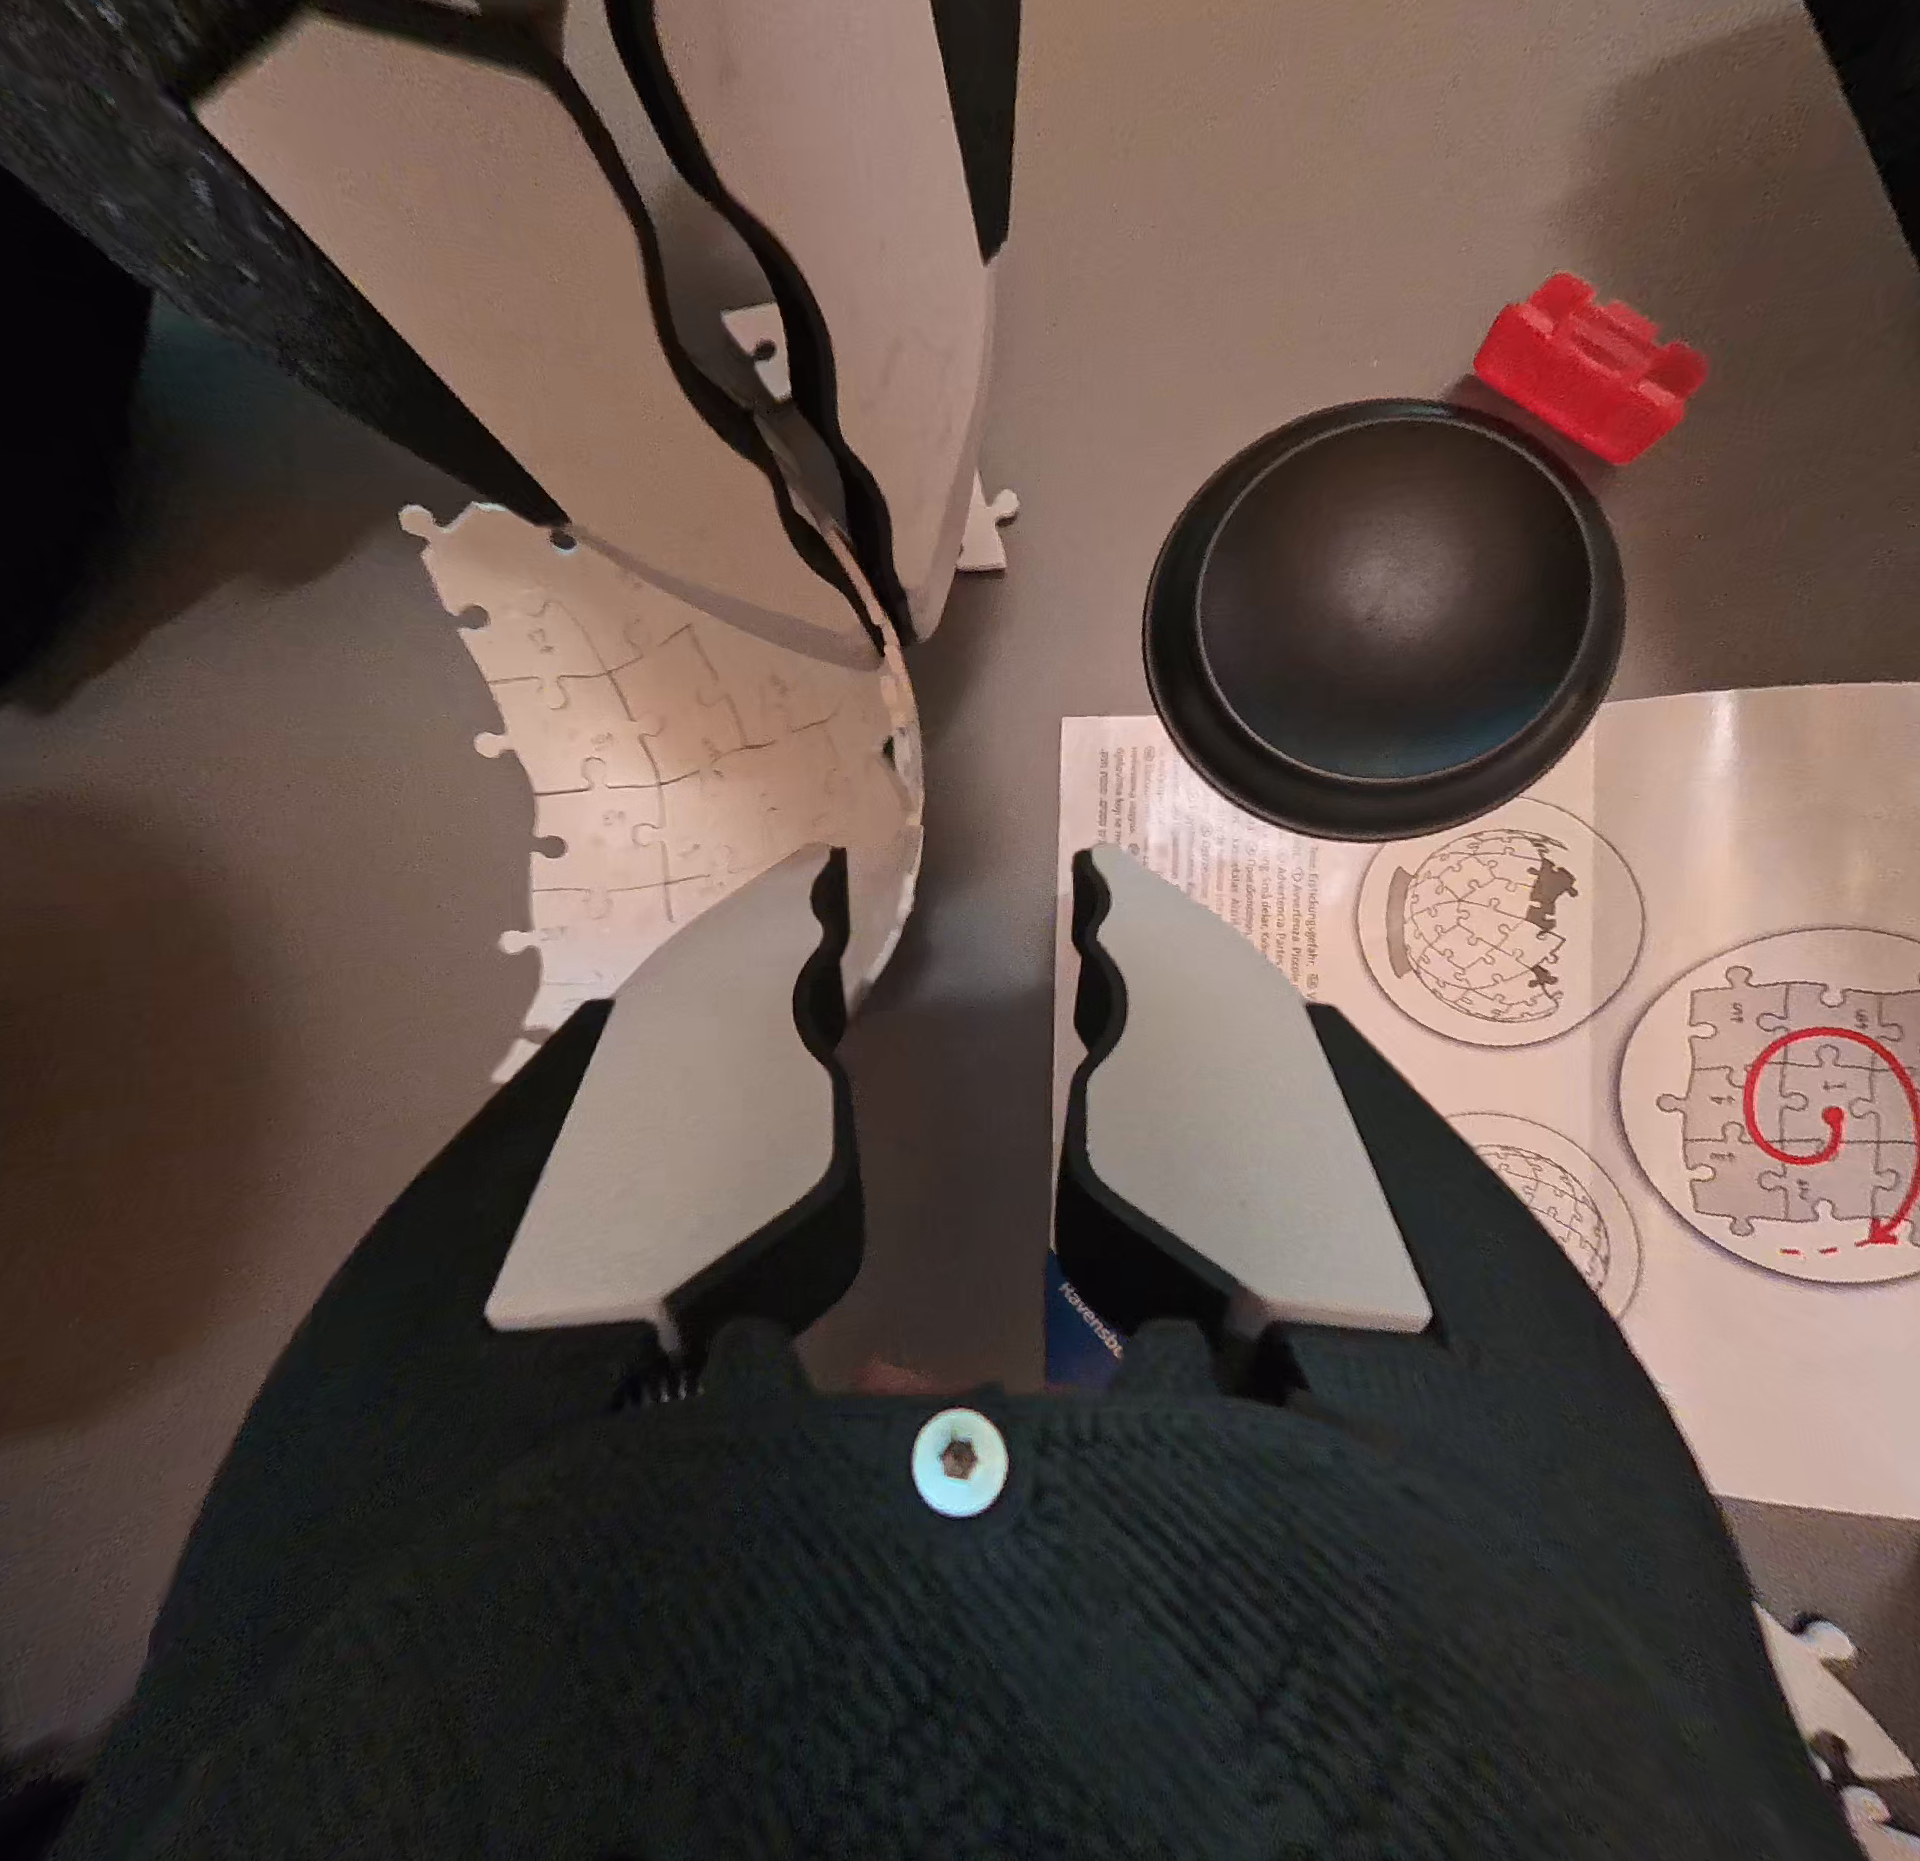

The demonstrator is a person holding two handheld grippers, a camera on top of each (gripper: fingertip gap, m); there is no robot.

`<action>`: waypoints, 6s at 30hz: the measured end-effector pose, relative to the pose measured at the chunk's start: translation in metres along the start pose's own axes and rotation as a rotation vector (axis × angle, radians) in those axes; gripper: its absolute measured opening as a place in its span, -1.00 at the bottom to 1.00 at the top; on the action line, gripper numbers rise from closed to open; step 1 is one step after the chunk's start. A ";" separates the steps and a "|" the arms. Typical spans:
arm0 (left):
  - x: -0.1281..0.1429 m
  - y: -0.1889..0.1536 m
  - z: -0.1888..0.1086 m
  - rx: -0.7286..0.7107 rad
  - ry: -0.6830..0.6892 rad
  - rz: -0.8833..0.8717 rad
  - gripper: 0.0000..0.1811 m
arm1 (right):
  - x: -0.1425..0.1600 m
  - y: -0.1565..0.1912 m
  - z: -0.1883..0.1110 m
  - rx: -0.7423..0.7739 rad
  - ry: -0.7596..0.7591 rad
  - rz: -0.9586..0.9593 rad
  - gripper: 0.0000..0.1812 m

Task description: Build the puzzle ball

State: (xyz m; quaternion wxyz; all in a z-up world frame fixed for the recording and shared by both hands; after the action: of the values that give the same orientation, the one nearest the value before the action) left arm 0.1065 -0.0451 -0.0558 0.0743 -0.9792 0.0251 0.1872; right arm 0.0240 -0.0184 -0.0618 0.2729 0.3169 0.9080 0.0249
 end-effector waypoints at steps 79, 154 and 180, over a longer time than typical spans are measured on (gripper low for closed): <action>0.005 0.004 -0.001 0.001 0.001 -0.029 -0.98 | -0.019 0.001 0.019 -0.139 0.003 -0.024 -0.96; 0.056 0.015 -0.056 -0.210 -0.037 -0.156 -0.58 | -0.009 -0.006 -0.049 0.093 -0.156 -0.001 -0.63; 0.120 0.009 -0.010 -0.246 0.001 -0.159 -0.74 | 0.033 0.021 -0.058 0.110 -0.150 0.029 -0.62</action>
State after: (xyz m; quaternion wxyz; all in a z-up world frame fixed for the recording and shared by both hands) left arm 0.2208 -0.0577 -0.0921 -0.0316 -0.9799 -0.0756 0.1817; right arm -0.0158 0.0251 -0.0238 0.3220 0.3455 0.8803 -0.0447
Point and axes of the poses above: each gripper's, where its closed fingertips meet, z out along the fingers, x out of its underside, y = z × x across the jaws, the point moved 5 cm from there along -z, back along the fingers, and after that the axes turned 5 degrees about y, right-handed, at the moved point
